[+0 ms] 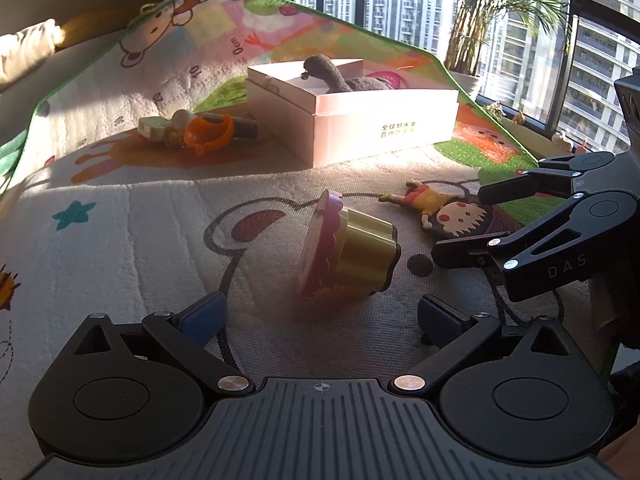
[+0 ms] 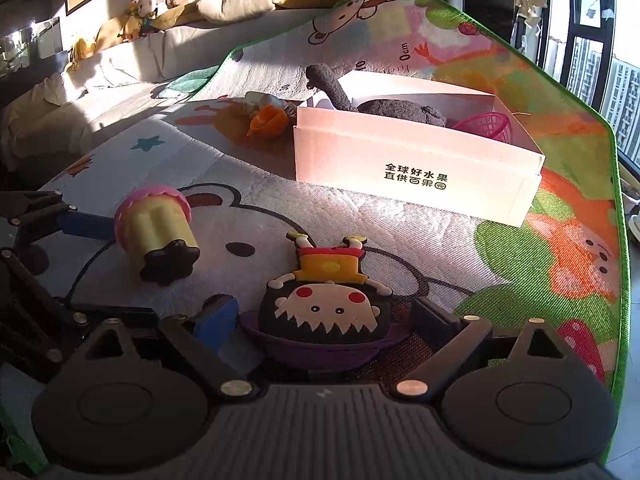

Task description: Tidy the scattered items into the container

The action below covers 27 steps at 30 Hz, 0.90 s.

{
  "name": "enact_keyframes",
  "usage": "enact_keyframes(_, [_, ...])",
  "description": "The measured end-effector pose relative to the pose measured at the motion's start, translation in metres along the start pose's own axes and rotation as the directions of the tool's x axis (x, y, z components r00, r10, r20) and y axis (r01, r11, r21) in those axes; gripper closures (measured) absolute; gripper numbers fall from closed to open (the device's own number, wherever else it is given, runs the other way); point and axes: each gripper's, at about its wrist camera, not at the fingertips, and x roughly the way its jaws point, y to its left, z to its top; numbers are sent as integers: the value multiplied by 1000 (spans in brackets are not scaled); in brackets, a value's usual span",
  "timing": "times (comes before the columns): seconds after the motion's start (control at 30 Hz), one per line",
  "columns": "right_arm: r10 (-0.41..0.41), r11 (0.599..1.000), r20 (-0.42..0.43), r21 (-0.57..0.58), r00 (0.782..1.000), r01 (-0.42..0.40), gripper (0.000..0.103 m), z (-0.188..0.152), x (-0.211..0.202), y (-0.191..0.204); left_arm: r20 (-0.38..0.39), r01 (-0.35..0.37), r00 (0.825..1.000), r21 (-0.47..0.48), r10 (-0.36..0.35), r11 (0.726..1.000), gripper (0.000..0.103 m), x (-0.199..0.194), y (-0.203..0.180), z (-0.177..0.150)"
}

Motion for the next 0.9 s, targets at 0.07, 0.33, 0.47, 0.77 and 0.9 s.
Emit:
enact_keyframes(0.07, [1, 1000, 1, 0, 1000, -1, 10, 0, 0, 0, -1, -4, 1000, 4, 4, 1000, 0, 0, -1, 0])
enact_keyframes(0.33, [-8, 1000, 8, -10, 1000, 8, 10, -1, -2, 1, 0, -9, 1000, 4, 9, 1000, 0, 0, -2, -1])
enact_keyframes(0.47, [-7, 1000, 8, -8, 1000, 7, 10, -1, -2, 1, 8, -1, 1000, -22, 1, 1000, 0, -3, 1, 0])
enact_keyframes(0.77, [19, 996, 32, 87, 999, -22, 10, -2, -5, -12, 57, 143, 990, -362, -131, 921, 0, -16, 38, 18])
enact_keyframes(0.9, [55, 996, 42, 65, 998, -58, 10, 6, -15, -10, 67, 95, 995, -343, -76, 934, 0, -26, 37, 22])
